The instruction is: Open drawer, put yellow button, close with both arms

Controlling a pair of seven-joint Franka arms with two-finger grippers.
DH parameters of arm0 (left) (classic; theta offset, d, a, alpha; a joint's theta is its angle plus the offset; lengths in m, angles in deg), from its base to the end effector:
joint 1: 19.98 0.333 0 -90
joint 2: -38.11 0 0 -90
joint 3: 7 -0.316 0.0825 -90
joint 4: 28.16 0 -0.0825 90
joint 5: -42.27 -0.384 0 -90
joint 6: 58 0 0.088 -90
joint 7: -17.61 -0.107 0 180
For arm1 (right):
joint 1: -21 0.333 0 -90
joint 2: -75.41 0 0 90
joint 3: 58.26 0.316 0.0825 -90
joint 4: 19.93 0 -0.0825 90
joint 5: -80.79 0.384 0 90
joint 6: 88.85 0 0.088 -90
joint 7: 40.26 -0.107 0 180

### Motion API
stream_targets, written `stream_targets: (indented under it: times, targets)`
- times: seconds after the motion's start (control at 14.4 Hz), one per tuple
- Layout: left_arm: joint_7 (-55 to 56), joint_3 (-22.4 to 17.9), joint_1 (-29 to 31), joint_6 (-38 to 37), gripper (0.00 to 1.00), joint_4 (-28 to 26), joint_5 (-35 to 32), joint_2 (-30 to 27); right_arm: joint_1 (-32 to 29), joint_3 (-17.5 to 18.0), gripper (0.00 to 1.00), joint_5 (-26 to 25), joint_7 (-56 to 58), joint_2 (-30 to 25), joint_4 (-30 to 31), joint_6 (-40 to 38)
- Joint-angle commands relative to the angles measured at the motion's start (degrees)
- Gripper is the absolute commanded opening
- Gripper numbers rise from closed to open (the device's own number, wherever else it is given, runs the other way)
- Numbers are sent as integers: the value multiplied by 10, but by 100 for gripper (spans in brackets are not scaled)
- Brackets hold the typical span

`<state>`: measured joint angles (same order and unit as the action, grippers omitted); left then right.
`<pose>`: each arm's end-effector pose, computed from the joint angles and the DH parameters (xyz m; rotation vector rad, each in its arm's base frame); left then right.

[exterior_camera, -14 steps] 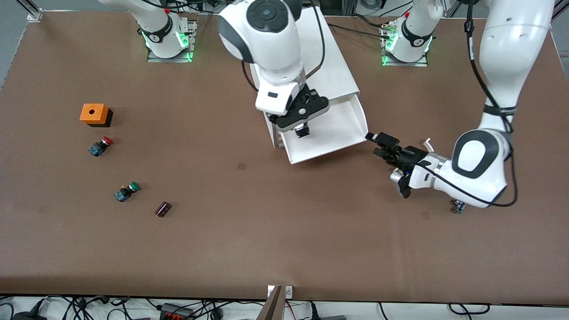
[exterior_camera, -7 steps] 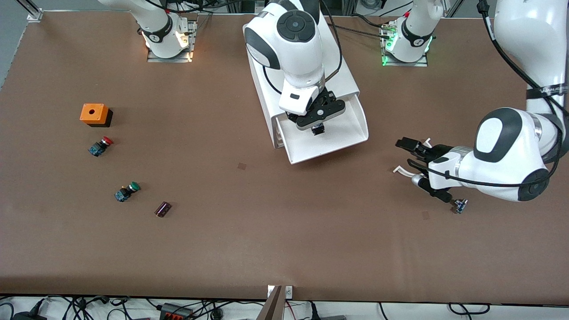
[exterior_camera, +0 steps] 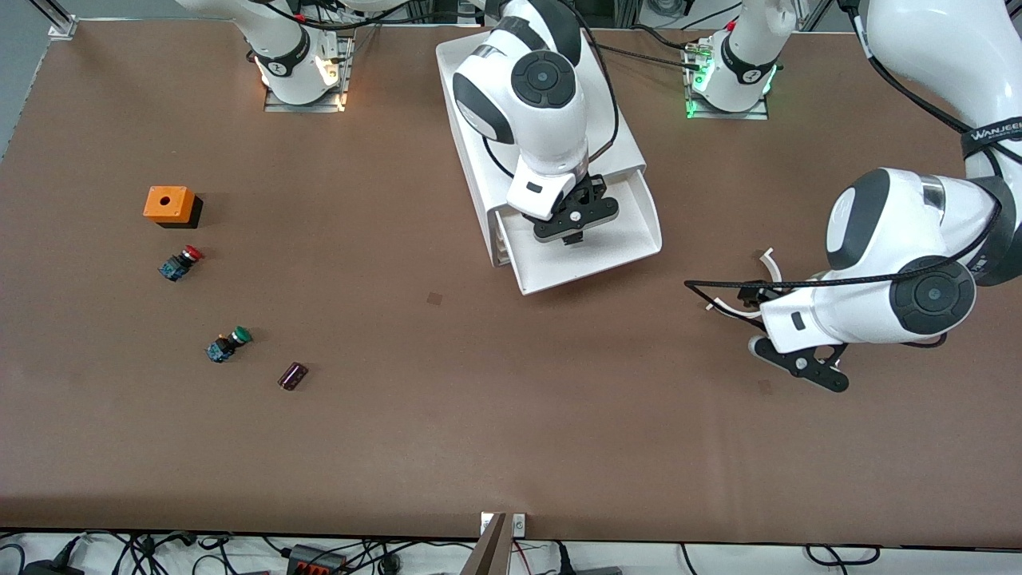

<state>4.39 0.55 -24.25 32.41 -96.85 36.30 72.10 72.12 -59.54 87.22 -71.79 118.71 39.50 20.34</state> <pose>0.6922 -0.1107 0.4242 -3.0262 0.6675 0.3265 0.4853 0.5967 0.4062 -2.9647 -0.4414 -0.0373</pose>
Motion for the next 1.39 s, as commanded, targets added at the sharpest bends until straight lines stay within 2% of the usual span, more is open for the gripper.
stream_targets:
  times: [0.0, 0.07, 0.14, 0.21, 0.28, 0.42, 0.69, 0.9, 1.18, 1.32]
  targets:
    - [40, 2, 0, 3, 100, 24, -10, 18, 3, 2, 0, 8, -12, 16, -22, -1]
    - [63, 2, -3, 3, 100, 24, -4, 16, 3, 2, 0, 8, -12, 16, -22, 0]
    - [81, 2, -2, 3, 100, 24, 4, 16, 2, 2, 9, 7, -9, 16, -22, 1]
    - [90, 2, -3, 3, 100, 24, 12, 16, 2, 2, 82, 8, -10, 16, -22, 9]
    - [93, 2, 1, 3, 100, 22, 23, 17, 4, 1, 100, 7, -13, 15, -22, 16]
    - [95, -1, 4, 3, 100, 18, 58, 19, 3, 1, 100, 7, -13, 14, -23, 12]
    - [141, -2, 4, 3, 100, 16, 66, 18, -15, 0, 100, 8, -62, 0, -58, -13]
    - [226, 3, -5, 4, 100, -6, 93, 18, -58, -3, 100, 8, -60, -8, -104, -66]
    - [362, 15, -31, 8, 100, -22, 116, 15, -141, -10, 100, 4, -7, -36, -100, -102]
    - [425, 43, -40, 34, 100, -36, 118, 15, -197, -10, 100, 4, 50, -44, -98, -132]
